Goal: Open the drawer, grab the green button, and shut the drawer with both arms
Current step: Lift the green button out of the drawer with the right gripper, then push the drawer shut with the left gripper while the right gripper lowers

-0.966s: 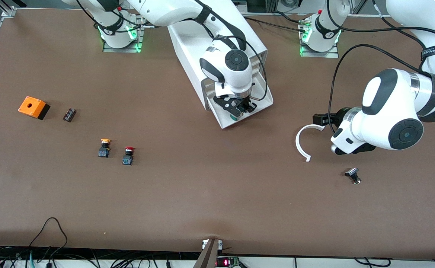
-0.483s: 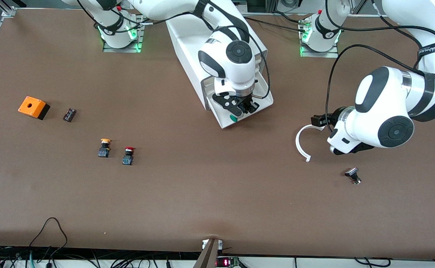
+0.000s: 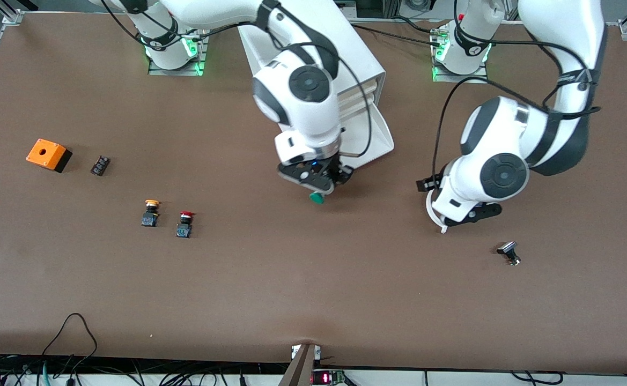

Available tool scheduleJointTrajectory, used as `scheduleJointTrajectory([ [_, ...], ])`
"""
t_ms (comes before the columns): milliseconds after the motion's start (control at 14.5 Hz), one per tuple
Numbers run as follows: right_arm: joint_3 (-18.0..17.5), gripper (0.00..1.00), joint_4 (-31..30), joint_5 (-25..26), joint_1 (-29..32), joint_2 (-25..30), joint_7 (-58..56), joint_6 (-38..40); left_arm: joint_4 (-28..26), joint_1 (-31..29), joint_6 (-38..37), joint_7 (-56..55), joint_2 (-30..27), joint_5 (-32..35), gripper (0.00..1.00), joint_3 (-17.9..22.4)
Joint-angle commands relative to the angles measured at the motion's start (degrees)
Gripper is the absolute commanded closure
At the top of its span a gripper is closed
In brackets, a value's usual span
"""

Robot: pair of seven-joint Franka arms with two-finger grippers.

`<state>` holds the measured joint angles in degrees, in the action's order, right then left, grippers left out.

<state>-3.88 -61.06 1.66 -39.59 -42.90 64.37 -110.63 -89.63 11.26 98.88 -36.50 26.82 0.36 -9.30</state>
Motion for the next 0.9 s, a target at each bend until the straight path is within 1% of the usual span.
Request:
scheduleJointTrajectory([
  [0,0.1,1.0,-6.0,-2.1,3.3,4.0,-12.4,2.9,-11.8,-0.4,12.3,-4.3,-4.0,1.5,0.07,-2.6],
  [69,0.3,1.0,-8.2,-2.2,4.5,4.5,-16.0,2.5,-15.5,-0.5,17.6,-7.3,-4.4,1.5,0.07,-4.1],
  [207,0.4,1.0,-10.5,-2.2,6.4,4.6,-22.2,2.3,-20.5,-0.2,27.4,-14.9,-4.0,1.8,0.07,-7.2],
  [276,0.4,1.0,-11.4,-2.3,8.0,4.4,-25.8,2.4,-22.3,0.2,31.5,-16.7,-3.7,1.9,0.07,-7.9],
  [345,0.3,1.0,-12.9,-2.5,10.2,4.2,-30.0,2.1,-23.6,0.8,33.6,-16.8,-3.7,1.9,0.06,-7.9],
  [483,0.4,1.0,-17.8,-3.9,13.6,4.5,-37.4,-0.8,-24.5,1.4,34.3,-17.1,-2.8,1.9,0.07,-8.2],
  [690,0.7,1.0,-24.5,-3.9,17.3,4.9,-43.6,-6.9,-25.1,4.9,34.3,-18.9,-1.7,1.9,0.07,-8.3],
  [828,0.7,1.0,-28.5,-4.0,20.9,5.2,-49.0,-10.6,-26.1,5.2,34.0,-19.3,-2.2,1.7,0.06,-8.4],
])
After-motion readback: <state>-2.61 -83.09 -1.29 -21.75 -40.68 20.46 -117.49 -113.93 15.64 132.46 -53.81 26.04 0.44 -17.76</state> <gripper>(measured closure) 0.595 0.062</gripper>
